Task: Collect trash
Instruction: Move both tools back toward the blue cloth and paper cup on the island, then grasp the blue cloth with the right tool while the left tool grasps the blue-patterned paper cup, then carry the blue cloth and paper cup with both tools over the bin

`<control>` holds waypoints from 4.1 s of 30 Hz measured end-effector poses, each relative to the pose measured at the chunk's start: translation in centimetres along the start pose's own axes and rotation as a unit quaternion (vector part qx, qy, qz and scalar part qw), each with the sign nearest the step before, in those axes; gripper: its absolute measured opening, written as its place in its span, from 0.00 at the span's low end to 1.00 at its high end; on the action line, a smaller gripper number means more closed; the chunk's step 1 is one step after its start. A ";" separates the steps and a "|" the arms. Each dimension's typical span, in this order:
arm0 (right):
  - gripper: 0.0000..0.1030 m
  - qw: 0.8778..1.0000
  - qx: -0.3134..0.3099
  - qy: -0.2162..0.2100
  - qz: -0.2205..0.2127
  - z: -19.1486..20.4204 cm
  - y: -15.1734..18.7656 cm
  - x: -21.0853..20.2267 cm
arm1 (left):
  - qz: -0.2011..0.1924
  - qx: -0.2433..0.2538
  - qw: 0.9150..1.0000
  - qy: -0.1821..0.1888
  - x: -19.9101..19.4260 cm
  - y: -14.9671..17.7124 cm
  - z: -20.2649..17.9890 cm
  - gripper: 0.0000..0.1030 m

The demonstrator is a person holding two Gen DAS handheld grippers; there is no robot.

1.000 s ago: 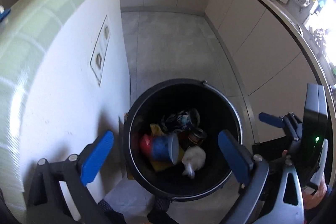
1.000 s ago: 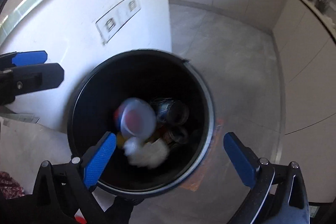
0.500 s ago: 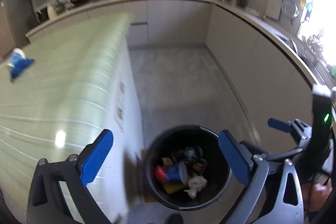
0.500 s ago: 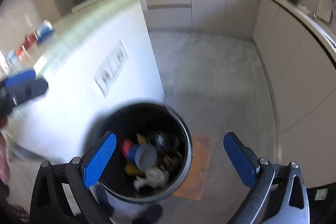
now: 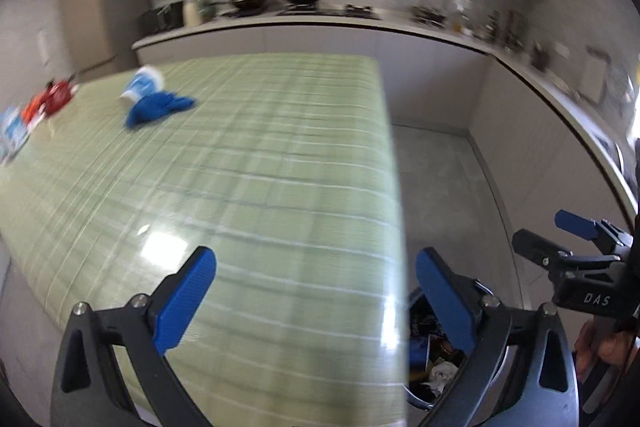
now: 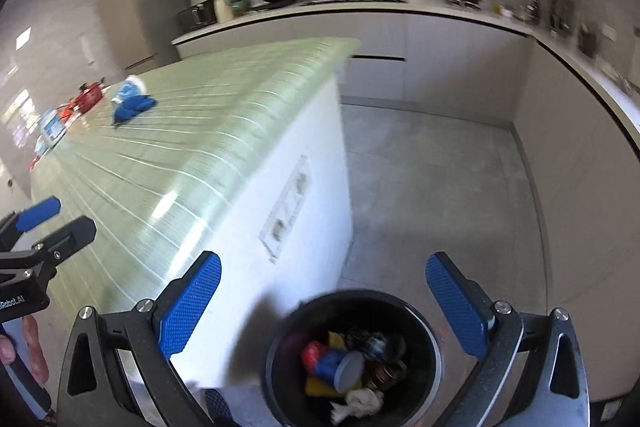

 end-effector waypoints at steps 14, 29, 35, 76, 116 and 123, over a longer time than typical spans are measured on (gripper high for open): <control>1.00 0.993 -0.086 -0.079 -0.017 16.1 -8.9 5.1 | -0.028 -0.080 0.993 -0.077 0.7 -4.7 16.3 0.98; 1.00 0.991 -0.108 -0.079 0.020 32.8 -18.9 18.3 | -0.004 -0.074 0.996 -0.048 9.4 -12.9 29.1 0.93; 0.98 0.992 -0.094 -0.071 0.038 36.0 -21.7 23.4 | 0.006 -0.081 0.996 -0.035 12.8 -15.7 33.2 0.89; 0.75 0.999 0.035 0.008 0.020 26.1 -27.4 29.6 | 0.038 -0.023 0.996 0.075 25.3 -25.4 25.7 0.76; 0.38 1.000 -0.015 0.021 0.001 24.1 -24.3 20.6 | -0.004 0.052 0.995 0.082 17.2 -19.7 16.2 0.54; 0.38 0.999 -0.017 0.020 -0.020 21.2 -20.7 13.2 | -0.016 0.057 0.994 0.087 12.1 -16.4 12.1 0.54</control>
Point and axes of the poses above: each gripper's, at about its wrist camera, not at the fingertips, and x roughly the way its jaws point, z to its left, y to its underside, the point moved 7 cm from there along x, roughly the way its jaws point, and after that the axes turned 7 degrees about -x, right-handed, at the moved point
